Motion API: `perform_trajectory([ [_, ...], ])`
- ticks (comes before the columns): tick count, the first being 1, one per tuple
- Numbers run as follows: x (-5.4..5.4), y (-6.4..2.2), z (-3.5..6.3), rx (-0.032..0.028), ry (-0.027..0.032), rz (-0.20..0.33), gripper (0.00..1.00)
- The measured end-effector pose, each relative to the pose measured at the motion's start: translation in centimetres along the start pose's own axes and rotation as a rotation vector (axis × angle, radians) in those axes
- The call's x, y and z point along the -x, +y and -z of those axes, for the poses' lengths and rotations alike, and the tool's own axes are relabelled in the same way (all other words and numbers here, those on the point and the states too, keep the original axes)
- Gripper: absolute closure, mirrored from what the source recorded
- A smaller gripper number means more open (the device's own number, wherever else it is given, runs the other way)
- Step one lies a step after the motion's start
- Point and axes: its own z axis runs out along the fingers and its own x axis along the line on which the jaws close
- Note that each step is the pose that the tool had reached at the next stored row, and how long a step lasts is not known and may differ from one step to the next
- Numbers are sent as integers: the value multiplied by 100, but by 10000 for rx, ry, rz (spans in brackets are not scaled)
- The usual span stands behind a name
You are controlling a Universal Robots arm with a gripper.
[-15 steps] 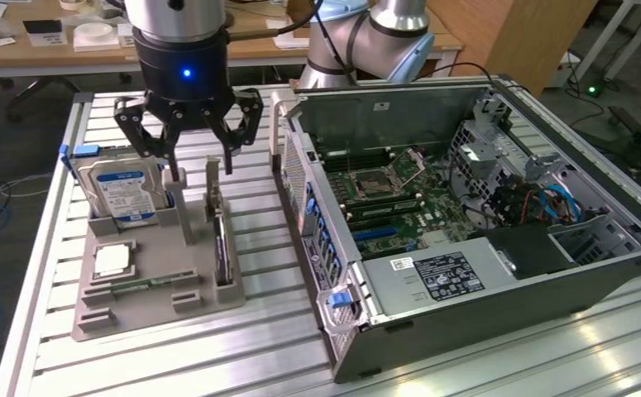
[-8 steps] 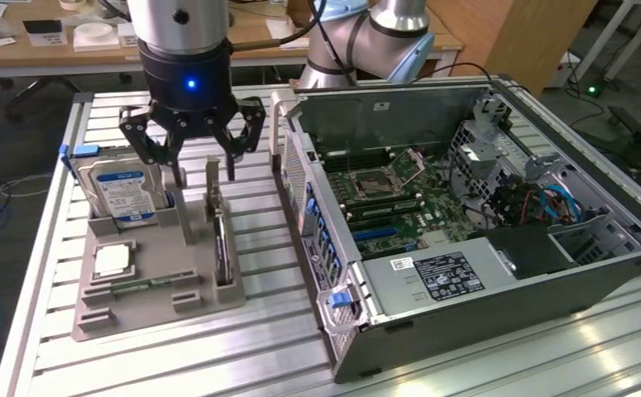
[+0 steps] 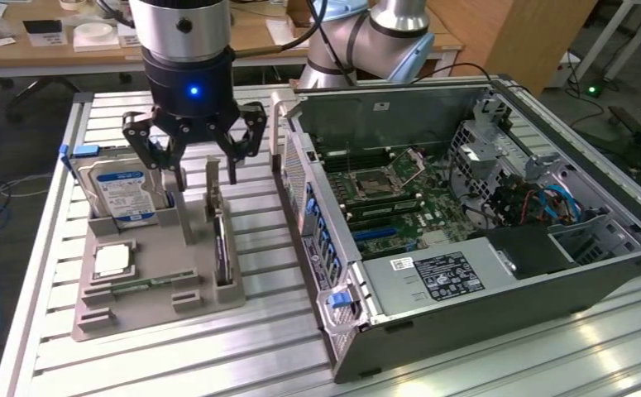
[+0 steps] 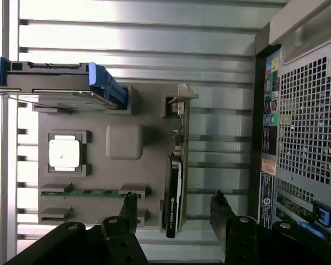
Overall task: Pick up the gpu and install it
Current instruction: 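Pick up the gpu and move the gpu toward the slot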
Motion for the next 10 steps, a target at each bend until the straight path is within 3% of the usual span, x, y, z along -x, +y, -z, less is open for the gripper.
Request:
perform_trajectory([
  [4, 2, -3, -25, 1, -1, -1, 34],
  [5, 2, -4, -33, 0, 0, -1, 28],
  [10, 2, -12, -106, 0, 0, 0, 28],
])
